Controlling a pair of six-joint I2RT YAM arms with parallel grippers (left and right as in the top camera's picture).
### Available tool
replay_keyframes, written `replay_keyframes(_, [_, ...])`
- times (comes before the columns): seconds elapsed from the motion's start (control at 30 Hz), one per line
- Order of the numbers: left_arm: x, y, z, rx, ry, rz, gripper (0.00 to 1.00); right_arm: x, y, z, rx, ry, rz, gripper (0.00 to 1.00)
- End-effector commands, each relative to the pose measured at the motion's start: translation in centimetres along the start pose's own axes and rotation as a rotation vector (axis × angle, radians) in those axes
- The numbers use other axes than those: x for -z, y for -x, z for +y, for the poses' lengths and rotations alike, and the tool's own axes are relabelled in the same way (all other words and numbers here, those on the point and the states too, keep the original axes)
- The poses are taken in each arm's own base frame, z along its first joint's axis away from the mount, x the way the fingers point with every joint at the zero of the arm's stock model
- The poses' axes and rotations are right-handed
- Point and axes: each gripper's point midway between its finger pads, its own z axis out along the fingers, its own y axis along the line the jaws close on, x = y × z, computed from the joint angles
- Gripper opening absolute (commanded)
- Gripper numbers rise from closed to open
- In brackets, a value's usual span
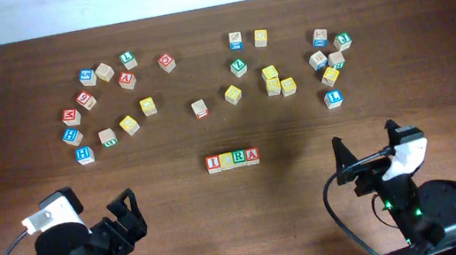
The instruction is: Spell out ICRA
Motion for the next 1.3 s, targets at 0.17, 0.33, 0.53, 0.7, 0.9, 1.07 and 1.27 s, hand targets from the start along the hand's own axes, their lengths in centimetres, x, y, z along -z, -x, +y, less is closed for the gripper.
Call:
replay_keyframes(0.17, [0.0,-0.5,0.6,0.007,0.025,0.013,0.99,0.0,-0.7,-0.3,0.081,0.013,-0.142,0.98])
replay_keyframes(0.33, [0.0,-0.5,0.6,0.007,0.025,0.013,0.99,-0.1,-1.4,-0.4,0.085,0.02,-0.199,0.98])
replay_keyframes(0.53, [0.0,-0.5,0.6,0.007,0.025,0.013,0.99,0.5,0.4,-0.3,0.092,0.025,-0.344,0.98])
replay_keyframes(0.7, [0.0,-0.5,0.6,0.007,0.025,0.013,0.99,0.6,0.8,-0.4,0.093,0.023,-0.387,0.98])
replay_keyframes(0.9, [0.0,-0.5,0.6,0.007,0.025,0.013,0.99,-0.8,-3.9,-1.2,0.074,0.001,-0.187,0.98])
replay_keyframes(1.07, [0.0,-0.5,0.6,0.007,0.025,0.013,0.99,-1.1,-6.3,-1.5,0.069,-0.005,-0.087,0.98])
replay_keyframes(1.27, [0.0,-0.5,0.6,0.007,0.025,0.013,0.99,-1.1,-6.3,-2.0,0.068,-0.032,-0.086,0.98])
